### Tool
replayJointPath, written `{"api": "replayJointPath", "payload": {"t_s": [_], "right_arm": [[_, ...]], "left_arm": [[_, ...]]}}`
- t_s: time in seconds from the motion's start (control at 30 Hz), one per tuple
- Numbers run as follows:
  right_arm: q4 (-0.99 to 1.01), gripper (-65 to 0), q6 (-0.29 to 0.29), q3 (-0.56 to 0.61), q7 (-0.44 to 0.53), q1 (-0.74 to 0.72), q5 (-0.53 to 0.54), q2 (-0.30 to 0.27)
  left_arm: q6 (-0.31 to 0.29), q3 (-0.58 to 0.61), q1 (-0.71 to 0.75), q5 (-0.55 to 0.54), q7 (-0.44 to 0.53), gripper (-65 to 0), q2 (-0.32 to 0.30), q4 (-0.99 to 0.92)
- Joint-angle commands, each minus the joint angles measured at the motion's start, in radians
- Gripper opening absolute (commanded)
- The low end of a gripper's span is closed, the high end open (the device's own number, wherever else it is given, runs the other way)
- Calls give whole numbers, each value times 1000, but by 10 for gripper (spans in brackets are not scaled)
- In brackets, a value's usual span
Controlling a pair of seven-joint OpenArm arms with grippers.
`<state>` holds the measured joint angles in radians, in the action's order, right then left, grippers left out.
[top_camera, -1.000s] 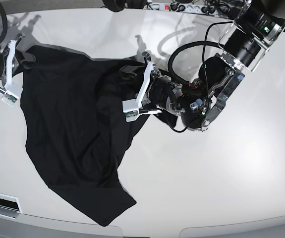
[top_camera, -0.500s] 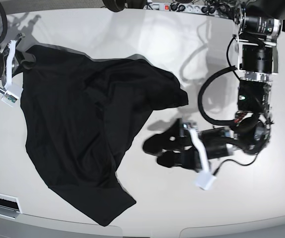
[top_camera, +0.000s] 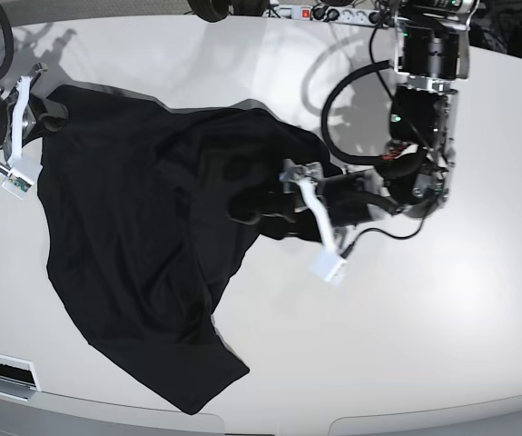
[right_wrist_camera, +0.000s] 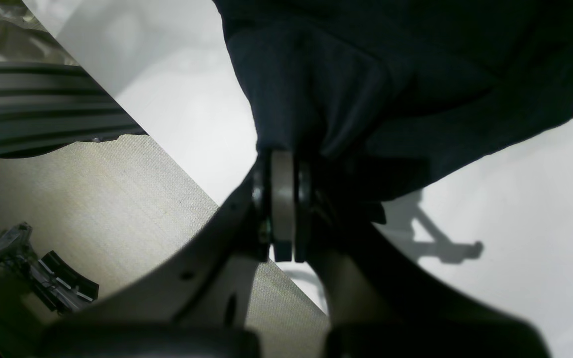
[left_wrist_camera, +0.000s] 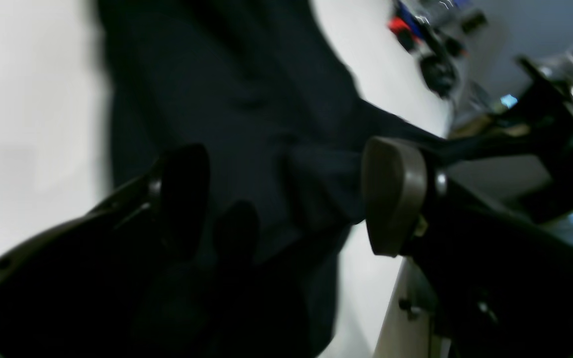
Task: Layout the t-shirt on the table in an organized manner, then fold the t-shirt properly
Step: 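Reach the left gripper to the bunched shirt fabric and grasp it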
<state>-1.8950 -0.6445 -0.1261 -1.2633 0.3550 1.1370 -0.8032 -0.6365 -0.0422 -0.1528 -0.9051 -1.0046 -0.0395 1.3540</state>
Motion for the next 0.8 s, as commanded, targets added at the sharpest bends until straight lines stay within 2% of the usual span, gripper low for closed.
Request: {"api": "replayJointPath", "payload": {"t_s": [0.0, 0.07, 0.13, 0.23, 0.33, 0.5, 0.53, 0.77], "right_arm": [[-11, -650, -3, -10, 15, -6, 14, -23], [-11, -650, -3, -10, 15, -6, 14, -23], [-11, -650, -3, -10, 16, -6, 15, -23], [-11, -650, -3, -10, 15, -6, 15, -23], [-11, -650, -3, -10, 14, -6, 14, -23], [-11, -650, -3, -10, 14, -6, 14, -23], [-11, -650, -3, -10, 14, -6, 14, -23], [-11, -650, -19, -10, 14, -6, 14, -23]], "left_arm": [[-8, 22, -23, 21, 39, -171, 19, 18], [-6, 79, -22, 146, 94, -171, 49, 17], [30, 142, -22, 264, 152, -171, 77, 12], [152, 219, -22, 378, 232, -171, 135, 12], [286, 230, -12, 499, 271, -171, 195, 12], [473, 251, 46, 597, 352, -171, 197, 11], [497, 251, 59, 618, 368, -171, 197, 11], [507, 251, 109, 647, 385, -171, 197, 11]]}}
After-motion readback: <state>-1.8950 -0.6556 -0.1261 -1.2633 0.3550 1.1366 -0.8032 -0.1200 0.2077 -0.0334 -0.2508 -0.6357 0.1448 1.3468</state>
